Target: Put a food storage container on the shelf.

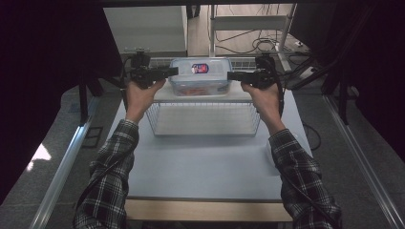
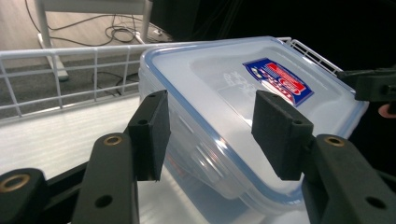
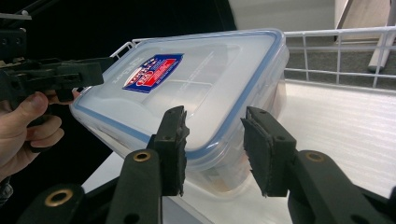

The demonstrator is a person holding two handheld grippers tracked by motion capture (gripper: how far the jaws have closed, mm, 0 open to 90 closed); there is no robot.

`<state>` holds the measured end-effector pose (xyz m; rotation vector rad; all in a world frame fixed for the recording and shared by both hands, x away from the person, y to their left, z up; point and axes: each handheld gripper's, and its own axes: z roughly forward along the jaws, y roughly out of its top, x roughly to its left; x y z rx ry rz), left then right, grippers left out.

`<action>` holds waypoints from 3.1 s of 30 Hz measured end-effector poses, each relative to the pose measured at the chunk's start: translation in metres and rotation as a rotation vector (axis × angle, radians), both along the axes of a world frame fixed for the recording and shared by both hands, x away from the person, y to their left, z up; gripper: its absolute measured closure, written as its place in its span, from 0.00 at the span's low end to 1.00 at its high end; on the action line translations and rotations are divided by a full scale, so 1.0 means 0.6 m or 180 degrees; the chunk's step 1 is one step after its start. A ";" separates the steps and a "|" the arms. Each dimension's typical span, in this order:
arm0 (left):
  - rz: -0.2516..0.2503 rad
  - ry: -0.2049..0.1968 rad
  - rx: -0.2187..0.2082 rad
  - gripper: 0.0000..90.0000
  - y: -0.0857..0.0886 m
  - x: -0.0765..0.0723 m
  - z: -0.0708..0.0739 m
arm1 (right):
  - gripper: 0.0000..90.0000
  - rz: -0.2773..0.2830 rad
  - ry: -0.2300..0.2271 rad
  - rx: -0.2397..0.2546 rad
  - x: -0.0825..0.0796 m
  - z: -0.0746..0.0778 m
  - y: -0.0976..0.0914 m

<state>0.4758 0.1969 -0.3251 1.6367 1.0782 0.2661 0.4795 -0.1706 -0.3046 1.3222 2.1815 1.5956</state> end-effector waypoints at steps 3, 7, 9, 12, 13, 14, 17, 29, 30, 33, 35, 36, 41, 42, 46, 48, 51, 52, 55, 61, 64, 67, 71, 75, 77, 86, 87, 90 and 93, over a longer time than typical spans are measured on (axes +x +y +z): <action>-0.0005 -0.0005 -0.0031 0.52 0.001 0.003 -0.002 | 0.67 -0.0008 -0.0002 0.0008 -0.002 0.000 0.000; -0.0023 -0.0029 -0.0054 0.53 0.001 0.007 -0.004 | 0.67 -0.0018 -0.0002 -0.0019 -0.007 0.001 0.000; -0.0026 -0.0027 -0.0064 0.53 0.001 0.008 -0.004 | 0.67 -0.0016 -0.0002 -0.0018 -0.008 0.001 0.000; -0.0016 -0.0030 -0.0051 0.53 0.000 0.007 -0.003 | 0.67 0.0013 0.0002 0.0019 -0.009 -0.001 -0.004; -0.0022 -0.0043 -0.0022 0.53 -0.001 0.006 -0.002 | 0.67 0.0020 0.0000 0.0031 -0.009 -0.001 -0.005; -0.0022 -0.0043 -0.0022 0.53 -0.001 0.006 -0.002 | 0.67 0.0020 0.0000 0.0031 -0.009 -0.001 -0.005; -0.0004 -0.0127 0.0170 0.44 -0.002 -0.006 0.005 | 0.59 0.0071 -0.0120 0.0088 -0.015 -0.002 -0.010; -0.0127 -0.0288 0.0282 0.21 -0.001 -0.071 -0.004 | 0.36 0.0215 -0.0420 -0.0063 -0.055 -0.016 -0.035; -0.0163 -0.0300 0.0282 0.19 0.000 -0.076 -0.006 | 0.35 0.0228 -0.0435 -0.0063 -0.058 -0.017 -0.037; -0.0177 -0.0342 0.0349 0.16 0.000 -0.093 -0.011 | 0.32 0.0251 -0.0466 -0.0102 -0.067 -0.023 -0.042; -0.0179 -0.0356 0.0424 0.14 0.000 -0.104 -0.015 | 0.29 0.0245 -0.0495 -0.0172 -0.073 -0.028 -0.045; -0.0180 -0.0370 0.0449 0.13 -0.001 -0.110 -0.016 | 0.28 0.0237 -0.0500 -0.0190 -0.075 -0.030 -0.046; -0.0227 -0.0385 0.0562 0.10 -0.002 -0.131 -0.023 | 0.25 0.0253 -0.0541 -0.0268 -0.091 -0.040 -0.050; -0.0244 -0.0389 0.0585 0.10 -0.002 -0.137 -0.026 | 0.25 0.0253 -0.0541 -0.0268 -0.091 -0.040 -0.050; -0.0262 -0.0385 0.0664 0.07 -0.003 -0.160 -0.041 | 0.19 0.0335 -0.0599 -0.0366 -0.109 -0.051 -0.050; -0.0271 -0.0390 0.0706 0.06 -0.003 -0.171 -0.047 | 0.18 0.0367 -0.0616 -0.0386 -0.115 -0.056 -0.051; -0.0288 -0.0433 0.0750 0.05 -0.004 -0.188 -0.058 | 0.16 0.0405 -0.0622 -0.0420 -0.125 -0.062 -0.051; -0.0281 -0.0459 0.0763 0.04 -0.004 -0.195 -0.062 | 0.15 0.0415 -0.0638 -0.0439 -0.128 -0.064 -0.051; -0.0303 -0.0485 0.0776 0.04 -0.005 -0.204 -0.066 | 0.14 0.0421 -0.0681 -0.0473 -0.138 -0.069 -0.053; -0.0323 -0.0580 0.0811 0.04 -0.006 -0.238 -0.083 | 0.11 0.0437 -0.0767 -0.0581 -0.160 -0.079 -0.054; -0.0333 -0.0583 0.0801 0.05 -0.008 -0.247 -0.091 | 0.10 0.0450 -0.0814 -0.0631 -0.169 -0.087 -0.053; -0.0328 -0.0605 0.0885 0.05 -0.011 -0.263 -0.109 | 0.09 0.0467 -0.0823 -0.0682 -0.179 -0.099 -0.054; -0.0314 -0.0621 0.0918 0.05 -0.013 -0.276 -0.123 | 0.08 0.0493 -0.0814 -0.0682 -0.188 -0.114 -0.058; -0.0277 -0.0637 0.0987 0.05 -0.014 -0.292 -0.144 | 0.08 0.0504 -0.0778 -0.0673 -0.198 -0.134 -0.065; -0.0286 -0.0650 0.0988 0.05 -0.015 -0.297 -0.157 | 0.08 0.0514 -0.0778 -0.0667 -0.201 -0.139 -0.066; -0.0246 -0.0562 0.1047 0.05 -0.016 -0.314 -0.185 | 0.08 0.0552 -0.0776 -0.0756 -0.223 -0.167 -0.073; -0.0248 -0.0557 0.1013 0.05 -0.015 -0.319 -0.189 | 0.08 0.0552 -0.0759 -0.0784 -0.229 -0.174 -0.075; -0.0245 -0.0561 0.0986 0.05 -0.015 -0.324 -0.193 | 0.08 0.0544 -0.0760 -0.0811 -0.234 -0.181 -0.076; -0.0230 -0.0548 0.0977 0.06 -0.014 -0.334 -0.206 | 0.08 0.0529 -0.0751 -0.0852 -0.243 -0.192 -0.079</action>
